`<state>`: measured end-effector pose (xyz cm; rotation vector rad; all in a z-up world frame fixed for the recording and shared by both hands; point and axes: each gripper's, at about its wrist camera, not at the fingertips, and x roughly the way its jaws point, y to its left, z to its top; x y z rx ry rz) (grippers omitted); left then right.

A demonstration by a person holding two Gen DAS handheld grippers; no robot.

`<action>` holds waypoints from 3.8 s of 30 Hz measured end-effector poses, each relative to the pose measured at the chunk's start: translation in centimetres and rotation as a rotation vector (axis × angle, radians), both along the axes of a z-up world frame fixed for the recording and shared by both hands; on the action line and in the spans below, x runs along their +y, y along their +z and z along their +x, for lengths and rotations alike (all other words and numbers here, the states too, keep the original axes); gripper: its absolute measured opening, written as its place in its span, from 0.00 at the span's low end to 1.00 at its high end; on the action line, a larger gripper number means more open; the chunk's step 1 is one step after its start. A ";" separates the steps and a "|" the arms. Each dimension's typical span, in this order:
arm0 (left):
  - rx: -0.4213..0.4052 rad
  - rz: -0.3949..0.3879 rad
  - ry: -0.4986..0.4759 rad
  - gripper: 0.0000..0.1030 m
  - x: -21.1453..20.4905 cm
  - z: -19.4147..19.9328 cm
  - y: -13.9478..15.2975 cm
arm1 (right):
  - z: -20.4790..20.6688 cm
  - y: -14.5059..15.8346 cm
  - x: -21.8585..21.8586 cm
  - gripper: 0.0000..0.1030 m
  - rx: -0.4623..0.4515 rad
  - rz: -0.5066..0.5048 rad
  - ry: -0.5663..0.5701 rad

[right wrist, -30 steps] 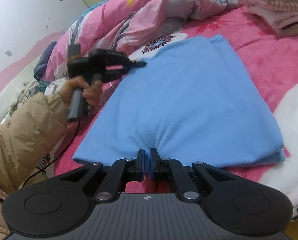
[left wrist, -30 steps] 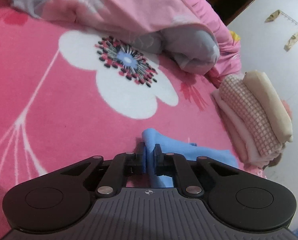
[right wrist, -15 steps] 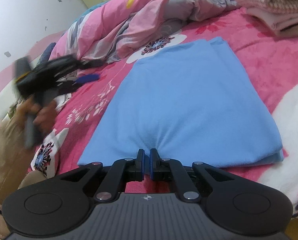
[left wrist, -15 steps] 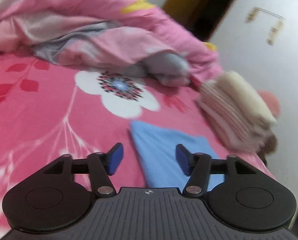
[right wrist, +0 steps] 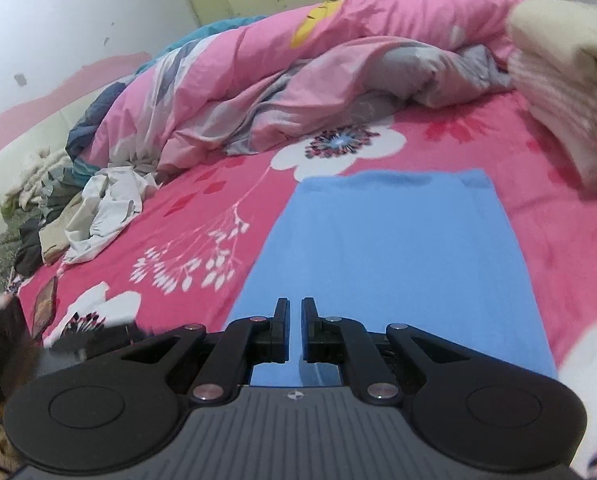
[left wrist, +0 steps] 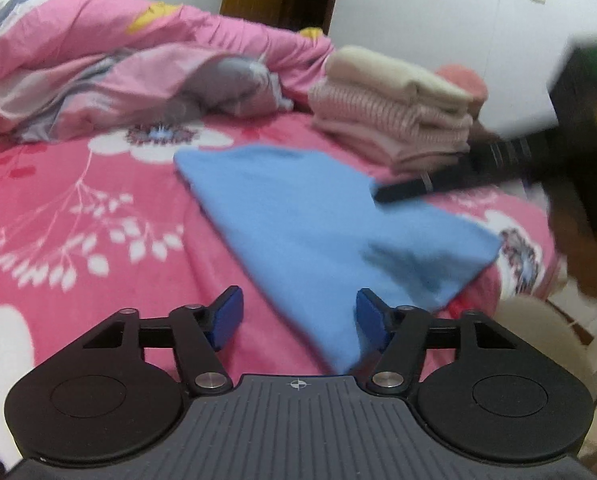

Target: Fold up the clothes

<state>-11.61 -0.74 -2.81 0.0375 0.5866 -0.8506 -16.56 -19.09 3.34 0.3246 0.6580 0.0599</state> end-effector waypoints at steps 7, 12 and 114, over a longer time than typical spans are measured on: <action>0.040 -0.038 0.000 0.58 1.0 -0.1 -1.1 | 8.9 -1.9 1.3 0.04 0.112 -0.013 0.155; 0.046 -0.044 -0.008 0.58 1.0 -0.1 -1.2 | 15.4 -4.9 0.5 0.02 0.191 0.001 0.151; 0.072 -0.059 -0.037 0.61 1.3 0.5 -1.1 | 6.7 -8.8 -22.4 0.05 0.030 0.599 -0.346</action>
